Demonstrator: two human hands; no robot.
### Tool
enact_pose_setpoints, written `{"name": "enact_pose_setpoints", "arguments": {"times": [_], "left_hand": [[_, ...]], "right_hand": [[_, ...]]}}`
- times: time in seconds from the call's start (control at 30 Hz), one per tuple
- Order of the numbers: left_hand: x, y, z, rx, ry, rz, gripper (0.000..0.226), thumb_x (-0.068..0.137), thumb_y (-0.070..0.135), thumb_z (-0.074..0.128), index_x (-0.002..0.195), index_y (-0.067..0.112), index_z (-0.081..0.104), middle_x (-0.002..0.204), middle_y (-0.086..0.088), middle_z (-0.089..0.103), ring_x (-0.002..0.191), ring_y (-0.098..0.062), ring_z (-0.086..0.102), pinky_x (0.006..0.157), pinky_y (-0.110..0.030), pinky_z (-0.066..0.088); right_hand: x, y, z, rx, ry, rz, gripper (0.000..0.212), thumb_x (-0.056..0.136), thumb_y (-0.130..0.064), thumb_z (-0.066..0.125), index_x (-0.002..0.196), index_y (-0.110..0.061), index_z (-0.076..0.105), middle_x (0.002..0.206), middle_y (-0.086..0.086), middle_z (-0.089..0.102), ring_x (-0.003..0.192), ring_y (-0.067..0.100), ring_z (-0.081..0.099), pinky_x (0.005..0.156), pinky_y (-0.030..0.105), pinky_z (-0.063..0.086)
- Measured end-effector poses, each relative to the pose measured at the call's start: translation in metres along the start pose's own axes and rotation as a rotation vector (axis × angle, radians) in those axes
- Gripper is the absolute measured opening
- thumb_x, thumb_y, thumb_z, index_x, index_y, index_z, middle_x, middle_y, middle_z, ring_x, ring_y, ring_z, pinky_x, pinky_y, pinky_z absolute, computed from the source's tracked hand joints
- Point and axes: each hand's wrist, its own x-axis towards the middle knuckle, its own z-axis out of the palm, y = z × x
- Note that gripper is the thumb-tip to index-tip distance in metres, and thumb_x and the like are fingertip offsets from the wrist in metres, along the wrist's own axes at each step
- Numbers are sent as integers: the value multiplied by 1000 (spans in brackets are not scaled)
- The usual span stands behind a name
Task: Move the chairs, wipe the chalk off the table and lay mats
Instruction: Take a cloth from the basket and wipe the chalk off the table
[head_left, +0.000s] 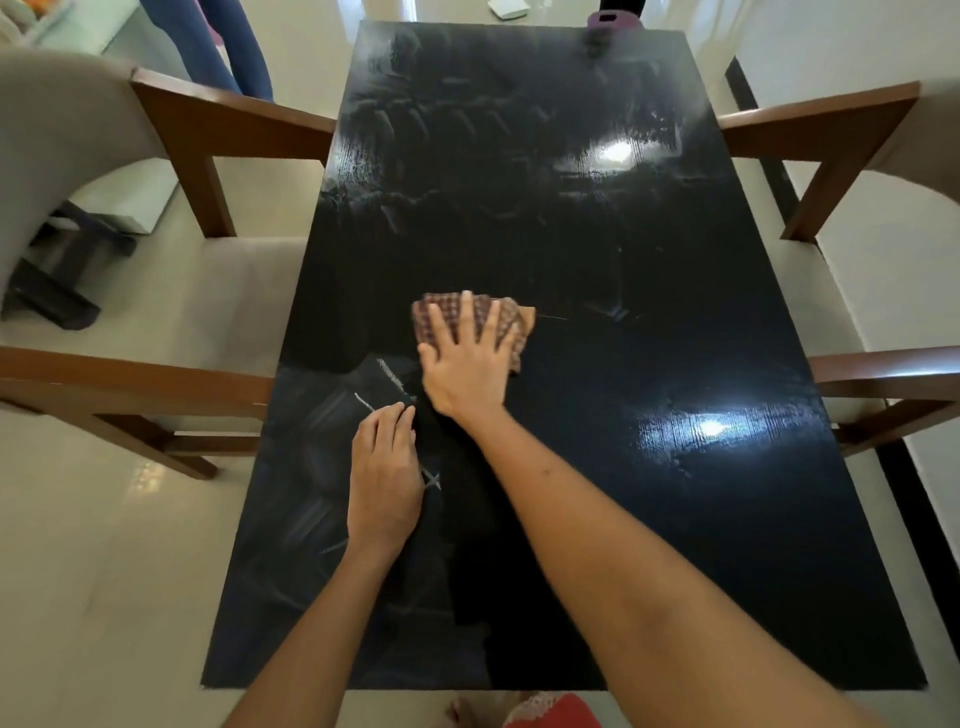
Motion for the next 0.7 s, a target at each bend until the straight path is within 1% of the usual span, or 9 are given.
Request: {"name": "enact_pose_setpoints", "arguments": {"times": [0.1,0.17,0.23,0.37,0.47,0.53,0.63,0.7], "left_hand": [[0,0,-1,-26,-14,10,34,87,-2,59,120,-6,58,122,-18,59,116,-32,52,101,-44,44],[0,0,-2,-44,-8,3,33,89,-2,57,121,-6,59,123,-18,59,117,-32,52,101,-44,43],[-1,0,-3,-38,-5,-4,32,91,0,55,122,-4,59,124,-17,59,119,-32,51,103,-44,42],[-1,0,-2,-32,-4,1,31,92,1,54,122,-3,59,124,-16,59,119,-31,51,104,-44,42],[-1,-1,0,-40,6,-7,31,91,2,55,122,-3,59,124,-16,59,119,-30,50,103,-44,43],[-1,-2,0,-42,9,-13,31,92,3,55,122,-3,59,124,-16,59,119,-30,50,103,-43,43],[-1,-4,-3,-71,1,-11,32,93,5,54,123,-3,59,124,-15,59,119,-30,50,103,-43,43],[1,-4,-5,-163,-1,-41,31,93,5,53,123,-2,59,124,-13,59,120,-28,50,103,-43,43]], "right_hand": [[-4,-25,7,8,-13,-117,55,99,-51,27,151,-37,21,163,7,7,146,43,-4,113,62,-6],[-3,-15,6,-18,-14,-170,54,99,-51,26,152,-37,21,163,5,7,147,42,-3,114,62,-5],[1,5,1,-34,-11,-168,54,99,-52,25,152,-39,20,163,3,6,146,42,-2,114,63,-4],[17,70,-15,-44,4,35,55,99,-53,24,151,-41,16,163,2,3,146,43,-3,113,66,-4],[20,137,-30,-30,15,229,55,99,-54,22,152,-42,11,163,1,-1,147,42,-5,114,64,-4],[14,166,-36,-18,16,324,55,100,-55,20,152,-42,10,163,1,-4,147,40,-7,115,63,-4],[9,166,-36,-7,24,390,56,100,-54,19,153,-40,9,163,2,-6,147,38,-9,115,61,-6],[12,151,-33,4,29,430,56,100,-53,19,153,-39,8,163,2,-7,147,38,-10,115,62,-7]]}}
